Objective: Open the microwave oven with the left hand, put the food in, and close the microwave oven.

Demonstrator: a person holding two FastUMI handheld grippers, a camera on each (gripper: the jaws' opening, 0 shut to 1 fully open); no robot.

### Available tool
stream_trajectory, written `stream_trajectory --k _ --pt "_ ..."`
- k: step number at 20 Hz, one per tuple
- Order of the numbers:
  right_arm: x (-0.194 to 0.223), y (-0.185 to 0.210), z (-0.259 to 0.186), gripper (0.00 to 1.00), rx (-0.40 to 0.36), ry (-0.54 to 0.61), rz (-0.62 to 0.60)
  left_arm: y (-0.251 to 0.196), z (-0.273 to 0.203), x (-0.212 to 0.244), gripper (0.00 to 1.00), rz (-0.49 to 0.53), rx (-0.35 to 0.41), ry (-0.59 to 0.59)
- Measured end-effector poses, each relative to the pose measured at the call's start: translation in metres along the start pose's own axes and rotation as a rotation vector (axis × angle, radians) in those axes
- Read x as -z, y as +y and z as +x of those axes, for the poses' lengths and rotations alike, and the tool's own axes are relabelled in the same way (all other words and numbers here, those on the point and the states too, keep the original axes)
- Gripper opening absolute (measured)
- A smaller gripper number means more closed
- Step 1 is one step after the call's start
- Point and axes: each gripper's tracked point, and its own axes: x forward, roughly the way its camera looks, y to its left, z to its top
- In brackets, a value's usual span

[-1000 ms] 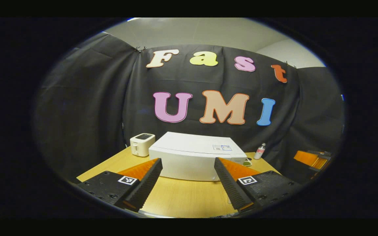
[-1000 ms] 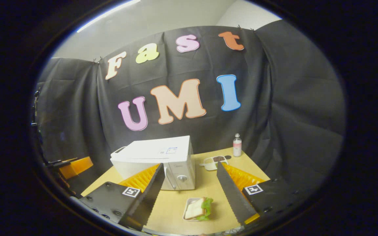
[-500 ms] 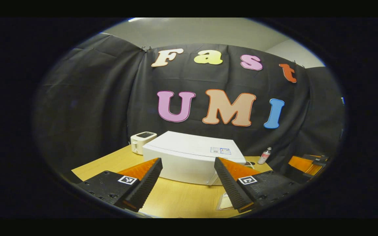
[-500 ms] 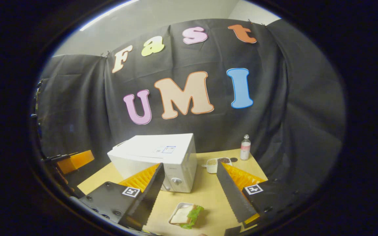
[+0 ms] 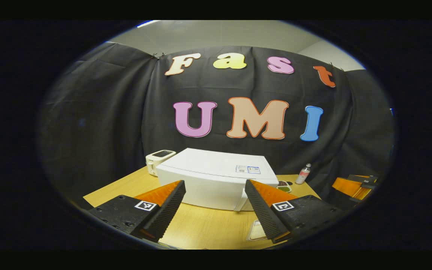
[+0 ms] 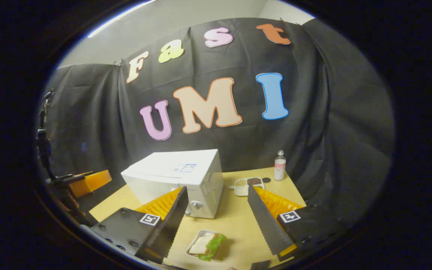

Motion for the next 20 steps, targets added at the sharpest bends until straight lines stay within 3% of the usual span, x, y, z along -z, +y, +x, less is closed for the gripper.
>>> stream_trajectory --k 1,2,6,8,12,15,16,17,18,20 --pt "0.003 -0.002 0.001 0.99 0.001 0.005 0.005 -0.001 0.003 0.006 0.96 0.007 0.009 0.013" --pt "0.004 -0.003 0.000 0.92 0.006 0.009 0.006 -0.003 0.004 0.014 0.96 0.015 0.018 0.031" --pt "0.009 -0.009 -0.003 0.92 0.050 0.016 0.007 -0.013 0.021 0.053 0.93 0.049 0.073 0.113" --pt "0.012 -0.010 -0.007 0.92 0.073 0.022 0.019 -0.022 0.033 0.072 0.97 0.052 0.121 0.160" --pt "0.018 -0.015 -0.018 0.91 0.161 0.026 0.059 -0.042 0.071 0.123 0.95 0.028 0.230 0.275" --pt "0.029 -0.024 -0.020 0.91 0.210 0.051 0.069 -0.048 0.095 0.155 0.95 0.031 0.248 0.345" --pt "0.030 -0.027 -0.020 0.99 0.220 0.054 0.071 -0.050 0.102 0.163 0.95 0.041 0.252 0.358" --pt "0.031 -0.031 -0.019 0.91 0.232 0.060 0.070 -0.050 0.106 0.169 0.95 0.053 0.254 0.369" --pt "0.033 -0.035 -0.019 0.99 0.243 0.067 0.070 -0.053 0.110 0.177 0.95 0.059 0.257 0.385" --pt "0.036 -0.042 -0.019 0.99 0.258 0.076 0.073 -0.061 0.118 0.187 0.95 0.058 0.269 0.408"
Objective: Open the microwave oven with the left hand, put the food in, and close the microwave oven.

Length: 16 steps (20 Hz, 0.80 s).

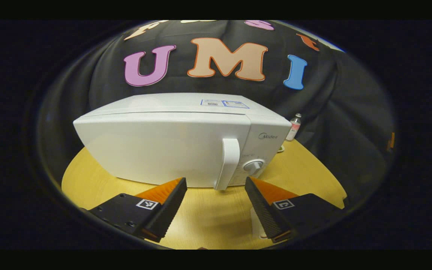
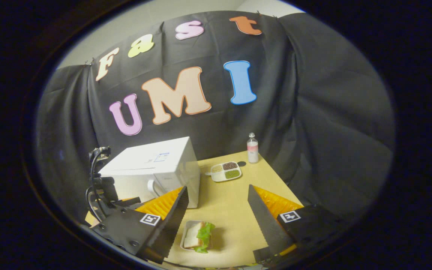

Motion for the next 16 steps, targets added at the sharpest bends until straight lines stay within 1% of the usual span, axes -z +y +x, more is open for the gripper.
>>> stream_trajectory --k 1,2,3,4,5,6,7,8,9,10,12,13,14,15,16 --pt "0.000 -0.003 0.002 0.99 0.006 0.003 0.002 -0.001 0.008 0.004 0.95 -0.001 0.004 0.011" --pt "0.000 -0.006 0.004 0.91 0.011 0.004 0.004 -0.003 0.015 0.007 0.92 -0.003 0.005 0.021" --pt "0.000 -0.007 0.005 0.99 0.012 0.007 0.004 -0.004 0.021 0.008 0.90 -0.004 0.007 0.029" --pt "0.000 -0.009 0.007 0.91 0.013 0.008 0.003 -0.003 0.026 0.009 0.83 -0.002 0.003 0.036" --pt "-0.001 -0.010 0.009 0.91 0.012 0.010 0.000 -0.003 0.031 0.009 0.80 0.000 -0.001 0.039" --pt "-0.001 -0.011 0.011 0.91 0.010 0.013 -0.004 -0.002 0.035 0.009 0.74 0.004 -0.005 0.041" --pt "-0.002 -0.013 0.012 0.91 0.010 0.016 -0.007 -0.003 0.039 0.010 0.77 0.007 -0.005 0.043" --pt "-0.002 -0.014 0.014 0.91 0.008 0.018 -0.007 -0.002 0.041 0.010 0.67 0.011 -0.008 0.048" --pt "-0.004 -0.015 0.015 0.91 0.005 0.020 -0.006 -0.003 0.043 0.011 0.66 0.014 -0.007 0.051" --pt "-0.002 -0.015 0.016 0.91 0.001 0.024 -0.005 -0.004 0.046 0.011 0.58 0.016 -0.006 0.053" --pt "0.000 -0.016 0.019 0.91 -0.005 0.035 -0.005 -0.005 0.048 0.013 0.45 0.023 -0.007 0.066" --pt "0.000 -0.015 0.021 0.91 -0.010 0.041 -0.006 -0.004 0.049 0.015 0.44 0.026 -0.010 0.074" --pt "0.002 -0.016 0.022 0.99 -0.014 0.043 -0.008 -0.005 0.051 0.017 0.46 0.025 -0.009 0.080" --pt "0.001 -0.016 0.022 0.91 -0.016 0.043 -0.011 -0.007 0.053 0.018 0.40 0.019 -0.004 0.084" --pt "0.003 -0.016 0.022 0.91 -0.018 0.046 -0.014 -0.007 0.055 0.018 0.34 0.018 -0.010 0.086"
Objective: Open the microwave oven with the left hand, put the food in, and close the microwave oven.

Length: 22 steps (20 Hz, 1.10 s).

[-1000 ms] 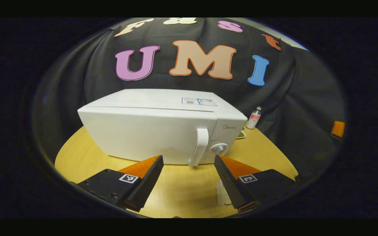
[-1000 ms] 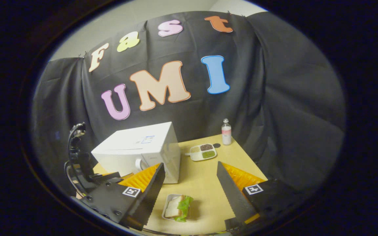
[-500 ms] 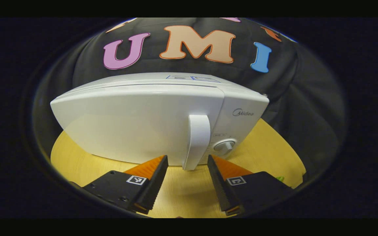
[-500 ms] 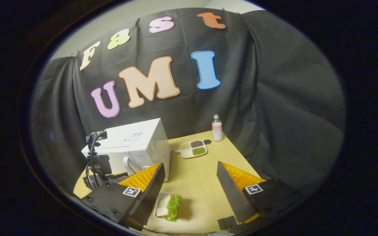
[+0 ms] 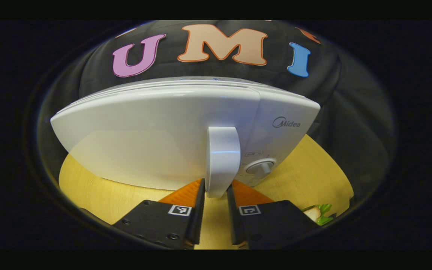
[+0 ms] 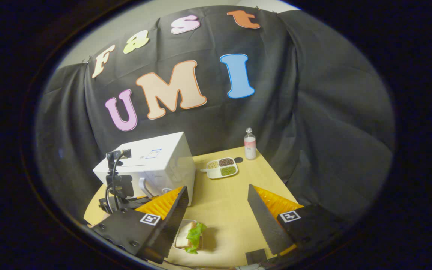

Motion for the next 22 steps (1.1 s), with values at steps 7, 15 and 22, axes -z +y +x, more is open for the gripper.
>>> stream_trajectory --k 7,15,22 --pt "0.007 -0.003 0.001 0.91 -0.015 0.020 0.005 -0.001 -0.003 0.001 0.14 -0.005 -0.012 0.002" --pt "0.013 -0.005 -0.005 0.91 -0.012 0.033 -0.017 0.001 -0.004 0.000 0.04 -0.069 -0.056 -0.054" --pt "0.024 -0.008 -0.015 0.91 0.006 0.049 -0.026 0.001 -0.005 -0.001 0.03 -0.096 -0.077 -0.090"
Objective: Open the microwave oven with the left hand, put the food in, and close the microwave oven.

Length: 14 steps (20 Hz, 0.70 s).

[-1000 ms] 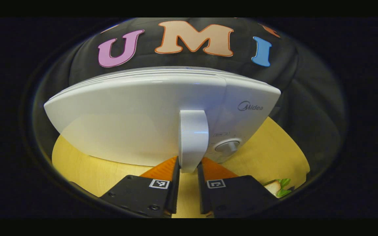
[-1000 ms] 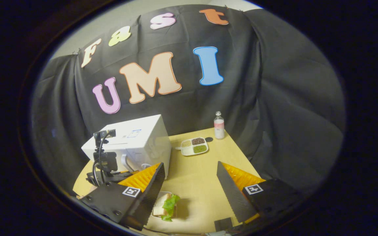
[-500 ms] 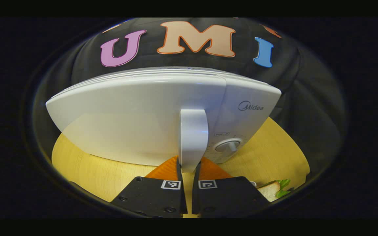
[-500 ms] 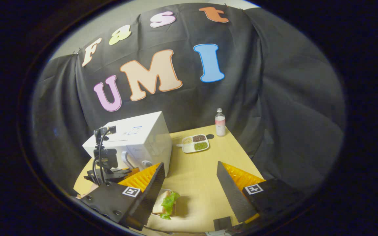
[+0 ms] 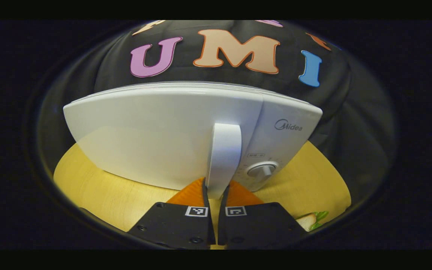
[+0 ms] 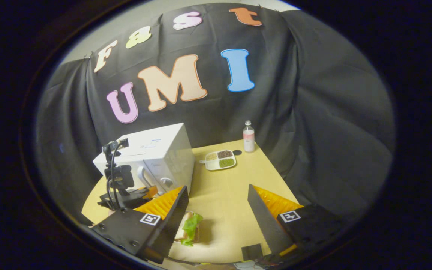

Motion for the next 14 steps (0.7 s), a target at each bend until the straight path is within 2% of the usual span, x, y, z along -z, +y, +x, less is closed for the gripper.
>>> stream_trajectory --k 5,6,7,8,9,11,12,13,14 --pt "0.000 0.002 0.000 0.91 -0.006 0.012 0.000 0.000 0.000 -0.001 0.03 -0.020 0.002 -0.008" --pt "0.000 0.003 0.000 0.99 -0.008 0.009 -0.001 0.000 0.000 -0.001 0.02 -0.021 0.003 -0.006" --pt "-0.002 0.003 0.001 0.91 -0.009 0.007 -0.002 0.000 -0.003 0.002 0.02 -0.028 -0.001 0.008" --pt "-0.002 0.003 0.002 0.91 -0.007 0.007 -0.004 0.002 -0.013 0.012 0.02 -0.042 -0.007 0.028" --pt "-0.003 0.002 0.003 0.99 -0.005 0.007 -0.003 0.005 -0.028 0.016 0.02 -0.034 -0.001 0.004" --pt "0.000 0.005 0.007 0.99 -0.017 0.017 0.013 0.012 -0.048 0.028 0.01 0.019 0.028 -0.003" --pt "0.003 0.009 0.010 0.91 -0.033 0.024 0.019 0.015 -0.057 0.034 0.03 0.033 0.038 0.014" --pt "0.004 0.013 0.013 0.91 -0.049 0.030 0.020 0.017 -0.062 0.040 0.04 0.035 0.042 0.029" --pt "0.007 0.014 0.016 0.99 -0.061 0.040 0.015 0.019 -0.068 0.042 0.05 0.034 0.043 0.034"
